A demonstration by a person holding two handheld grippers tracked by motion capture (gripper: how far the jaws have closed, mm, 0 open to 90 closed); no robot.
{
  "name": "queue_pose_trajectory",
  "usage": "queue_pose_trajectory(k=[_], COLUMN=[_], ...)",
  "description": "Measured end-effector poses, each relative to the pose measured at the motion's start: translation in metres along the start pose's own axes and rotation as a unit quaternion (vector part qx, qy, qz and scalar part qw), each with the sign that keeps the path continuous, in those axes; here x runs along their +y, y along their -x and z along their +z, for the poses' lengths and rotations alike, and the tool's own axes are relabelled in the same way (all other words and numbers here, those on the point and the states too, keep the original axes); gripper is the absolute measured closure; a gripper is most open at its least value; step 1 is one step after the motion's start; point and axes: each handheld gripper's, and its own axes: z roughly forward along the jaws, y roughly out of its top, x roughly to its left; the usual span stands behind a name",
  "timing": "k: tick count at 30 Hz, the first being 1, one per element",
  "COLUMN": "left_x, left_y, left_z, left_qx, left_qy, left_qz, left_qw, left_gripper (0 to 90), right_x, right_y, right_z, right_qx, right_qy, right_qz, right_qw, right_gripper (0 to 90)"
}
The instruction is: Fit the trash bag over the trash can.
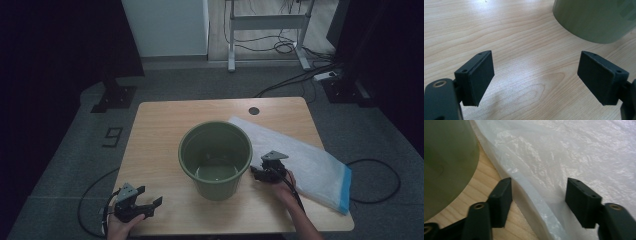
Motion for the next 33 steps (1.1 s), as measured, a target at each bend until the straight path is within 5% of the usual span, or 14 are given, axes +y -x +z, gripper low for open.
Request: queue_pose_trajectory(k=[3, 4, 5, 6, 10, 14, 15, 16, 23, 26, 27, 28, 32, 33], left_x=[-0.001, -0.001, -0.001, -0.001, -0.001, -0.001, -0.002, -0.002, -0.002, -0.003, -0.003, -0.003, -0.004, -0.005], left_y=[0.000, 0.000, 0.000, 0.001, 0.000, -0.001, -0.002, -0.003, -0.003, -0.003, -0.003, -0.004, -0.004, -0.004], left_z=[0.000, 0.001, 0.001, 0.001, 0.001, 0.000, -0.001, -0.001, -0.002, -0.003, -0.003, -0.003, 0.000, 0.000], left_qx=[0.004, 0.007, 0.007, 0.007, 0.007, 0.008, 0.008, 0.009, 0.011, 0.014, 0.014, 0.015, 0.019, 0.019], left_qy=[-0.002, -0.004, -0.004, -0.005, -0.005, -0.003, -0.002, -0.002, -0.001, 0.002, 0.002, 0.003, -0.002, -0.003], left_qz=[-0.001, 0.001, 0.001, 0.002, 0.001, -0.001, -0.004, -0.004, -0.005, -0.007, -0.007, -0.010, -0.015, -0.015], left_qw=[1.0000, 1.0000, 1.0000, 1.0000, 1.0000, 1.0000, 1.0000, 0.9999, 0.9999, 0.9999, 0.9999, 0.9998, 0.9997, 0.9997], left_gripper=[14.3, 14.3, 14.3, 14.3, 14.3, 14.3, 14.3, 14.3, 14.3, 14.2, 14.2, 14.2, 14.1, 14.1], right_x=[0.000, 0.001, 0.001, 0.001, 0.003, 0.002, 0.002, 0.002, 0.005, 0.011, 0.011, 0.015, 0.022, 0.022], right_y=[0.003, 0.004, 0.004, 0.004, 0.006, 0.013, 0.019, 0.022, 0.032, 0.037, 0.037, 0.040, 0.044, 0.044], right_z=[0.000, 0.000, 0.000, -0.001, -0.001, -0.004, -0.009, -0.012, -0.036, -0.057, -0.057, -0.067, -0.084, -0.084], right_qx=[0.003, 0.002, 0.002, -0.011, -0.007, 0.003, 0.013, 0.016, 0.017, 0.016, 0.016, 0.023, 0.031, 0.031], right_qy=[0.003, 0.005, 0.005, 0.005, -0.003, 0.018, 0.044, 0.057, 0.124, 0.171, 0.171, 0.189, 0.220, 0.220], right_qz=[-0.003, -0.003, -0.003, -0.021, -0.024, 0.007, 0.043, 0.053, 0.075, 0.093, 0.093, 0.105, 0.124, 0.124], right_qw=[1.0000, 1.0000, 1.0000, 0.9997, 0.9997, 0.9998, 0.9980, 0.9968, 0.9892, 0.9807, 0.9807, 0.9761, 0.9670, 0.9670], right_gripper=[50.0, 61.6, 61.6, 74.0, 85.3, 88.5, 88.7, 88.8, 88.9, 88.9, 88.9, 88.9, 88.9, 88.9])
